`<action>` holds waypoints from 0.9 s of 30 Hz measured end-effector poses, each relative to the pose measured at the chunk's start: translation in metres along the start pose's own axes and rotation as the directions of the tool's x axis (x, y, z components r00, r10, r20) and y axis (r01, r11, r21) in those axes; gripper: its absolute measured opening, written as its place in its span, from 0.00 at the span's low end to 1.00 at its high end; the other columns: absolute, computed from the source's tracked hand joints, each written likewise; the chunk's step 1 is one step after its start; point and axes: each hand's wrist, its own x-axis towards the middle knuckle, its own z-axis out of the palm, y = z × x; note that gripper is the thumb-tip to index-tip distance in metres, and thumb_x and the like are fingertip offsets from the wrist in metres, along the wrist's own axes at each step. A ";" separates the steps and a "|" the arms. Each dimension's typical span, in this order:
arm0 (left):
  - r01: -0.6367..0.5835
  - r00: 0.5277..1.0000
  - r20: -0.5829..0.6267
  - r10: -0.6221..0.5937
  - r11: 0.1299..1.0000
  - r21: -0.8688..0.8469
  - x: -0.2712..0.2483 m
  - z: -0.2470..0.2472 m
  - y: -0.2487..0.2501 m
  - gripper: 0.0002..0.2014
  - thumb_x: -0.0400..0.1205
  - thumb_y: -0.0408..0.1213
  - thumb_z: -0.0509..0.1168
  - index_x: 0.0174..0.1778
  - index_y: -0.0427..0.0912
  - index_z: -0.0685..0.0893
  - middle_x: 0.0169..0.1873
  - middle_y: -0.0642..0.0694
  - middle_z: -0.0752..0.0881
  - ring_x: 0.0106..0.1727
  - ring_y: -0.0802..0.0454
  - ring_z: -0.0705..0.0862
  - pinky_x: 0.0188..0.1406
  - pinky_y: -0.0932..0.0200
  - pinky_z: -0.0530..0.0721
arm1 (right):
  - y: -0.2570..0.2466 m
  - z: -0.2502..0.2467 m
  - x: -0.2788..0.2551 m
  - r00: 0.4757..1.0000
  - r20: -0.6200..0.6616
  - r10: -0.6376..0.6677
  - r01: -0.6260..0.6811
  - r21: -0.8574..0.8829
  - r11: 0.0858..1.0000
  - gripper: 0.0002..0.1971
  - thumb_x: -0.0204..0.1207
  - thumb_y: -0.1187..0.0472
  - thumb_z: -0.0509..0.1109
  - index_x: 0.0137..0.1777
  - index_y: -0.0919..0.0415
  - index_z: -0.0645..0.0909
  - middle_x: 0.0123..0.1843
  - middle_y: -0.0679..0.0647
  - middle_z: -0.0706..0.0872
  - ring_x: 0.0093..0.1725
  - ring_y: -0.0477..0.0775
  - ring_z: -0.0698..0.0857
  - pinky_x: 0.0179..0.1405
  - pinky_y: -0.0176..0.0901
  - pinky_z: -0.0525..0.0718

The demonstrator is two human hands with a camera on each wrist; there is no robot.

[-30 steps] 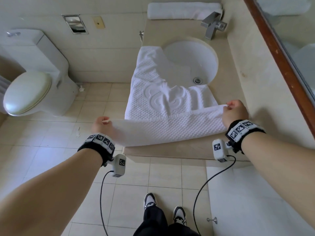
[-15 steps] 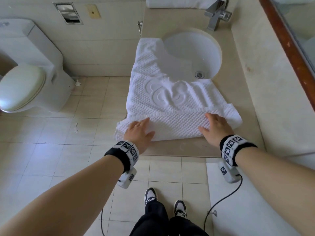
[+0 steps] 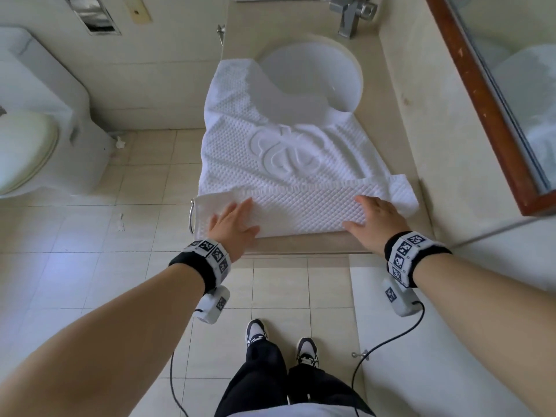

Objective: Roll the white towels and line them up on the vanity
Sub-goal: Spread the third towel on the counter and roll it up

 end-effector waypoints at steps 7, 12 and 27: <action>-0.053 0.994 -0.100 0.052 0.999 0.000 -0.017 -0.007 0.002 0.30 0.76 0.40 0.73 0.73 0.65 0.74 0.61 0.66 0.78 0.73 0.53 0.72 0.79 0.41 0.66 | 0.009 -0.006 -0.012 0.989 -0.034 -0.146 0.148 0.089 0.985 0.29 0.70 0.59 0.74 0.73 0.50 0.75 0.68 0.50 0.80 0.66 0.53 0.78 0.65 0.54 0.81; 0.005 0.998 -0.070 0.004 0.992 0.123 -0.028 0.003 -0.002 0.37 0.73 0.32 0.67 0.77 0.65 0.68 0.56 0.69 0.77 0.70 0.54 0.70 0.76 0.47 0.67 | 0.019 -0.003 -0.013 0.992 -0.016 -0.129 0.128 -0.044 0.991 0.29 0.71 0.66 0.70 0.73 0.52 0.74 0.68 0.53 0.80 0.65 0.56 0.79 0.61 0.55 0.83; 0.086 0.986 -0.155 -0.064 0.986 0.141 -0.040 -0.003 -0.024 0.30 0.80 0.35 0.63 0.78 0.56 0.65 0.44 0.60 0.82 0.48 0.52 0.82 0.58 0.44 0.83 | 0.013 -0.005 -0.017 0.978 -0.136 -0.158 0.139 -0.142 0.980 0.08 0.76 0.59 0.65 0.52 0.57 0.71 0.41 0.55 0.87 0.36 0.61 0.81 0.38 0.47 0.76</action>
